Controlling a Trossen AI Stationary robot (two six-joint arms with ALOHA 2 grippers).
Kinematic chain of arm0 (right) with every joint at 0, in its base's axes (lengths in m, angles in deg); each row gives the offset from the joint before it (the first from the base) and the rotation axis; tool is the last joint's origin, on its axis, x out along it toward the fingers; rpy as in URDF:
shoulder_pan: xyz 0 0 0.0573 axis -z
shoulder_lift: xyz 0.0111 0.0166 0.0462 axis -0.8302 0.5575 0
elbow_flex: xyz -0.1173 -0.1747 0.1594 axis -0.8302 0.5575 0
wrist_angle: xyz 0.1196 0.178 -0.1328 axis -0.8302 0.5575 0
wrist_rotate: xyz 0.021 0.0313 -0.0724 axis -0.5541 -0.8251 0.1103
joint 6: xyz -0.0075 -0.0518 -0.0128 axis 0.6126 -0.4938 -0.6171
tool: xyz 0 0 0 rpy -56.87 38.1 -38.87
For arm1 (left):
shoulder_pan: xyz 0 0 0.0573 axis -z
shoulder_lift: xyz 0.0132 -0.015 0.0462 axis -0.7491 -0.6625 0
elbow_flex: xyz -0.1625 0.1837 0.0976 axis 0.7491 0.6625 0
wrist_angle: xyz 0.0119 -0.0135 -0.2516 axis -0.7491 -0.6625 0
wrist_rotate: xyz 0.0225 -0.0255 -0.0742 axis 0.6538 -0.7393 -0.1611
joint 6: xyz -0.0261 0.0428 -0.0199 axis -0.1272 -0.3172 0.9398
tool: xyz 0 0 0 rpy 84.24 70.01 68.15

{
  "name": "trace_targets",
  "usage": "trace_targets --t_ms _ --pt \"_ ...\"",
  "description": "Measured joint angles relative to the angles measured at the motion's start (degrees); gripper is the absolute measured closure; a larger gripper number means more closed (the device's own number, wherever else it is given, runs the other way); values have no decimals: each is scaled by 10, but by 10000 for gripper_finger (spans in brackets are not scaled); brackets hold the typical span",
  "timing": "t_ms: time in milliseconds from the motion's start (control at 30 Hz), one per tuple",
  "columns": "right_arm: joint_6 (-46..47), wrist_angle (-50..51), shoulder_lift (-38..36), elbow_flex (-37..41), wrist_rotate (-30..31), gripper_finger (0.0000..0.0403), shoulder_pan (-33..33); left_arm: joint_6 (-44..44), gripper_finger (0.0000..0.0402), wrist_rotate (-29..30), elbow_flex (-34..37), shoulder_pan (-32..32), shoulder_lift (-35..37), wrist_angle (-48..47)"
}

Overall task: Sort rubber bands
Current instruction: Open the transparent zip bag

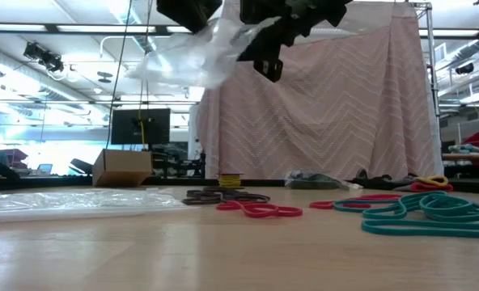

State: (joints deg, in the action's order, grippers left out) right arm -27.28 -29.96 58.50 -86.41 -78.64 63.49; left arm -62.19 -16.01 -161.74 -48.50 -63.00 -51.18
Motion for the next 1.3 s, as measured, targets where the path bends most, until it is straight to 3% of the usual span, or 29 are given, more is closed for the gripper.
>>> trace_targets --t_ms 233,467,567,900,1300 --pt "-2 -25 0 0 -11 394 -7 0 401 1 6 0 -1 -2" --pt "9 13 0 0 98 402 2 1 401 -2 8 8 -1 0" --pt "19 11 0 0 144 402 10 1 401 -31 8 11 -1 1" --pt "45 -7 0 0 204 403 17 0 401 -89 8 13 -34 -22" --pt "60 -2 0 0 268 403 20 2 401 -107 8 18 -46 -26"
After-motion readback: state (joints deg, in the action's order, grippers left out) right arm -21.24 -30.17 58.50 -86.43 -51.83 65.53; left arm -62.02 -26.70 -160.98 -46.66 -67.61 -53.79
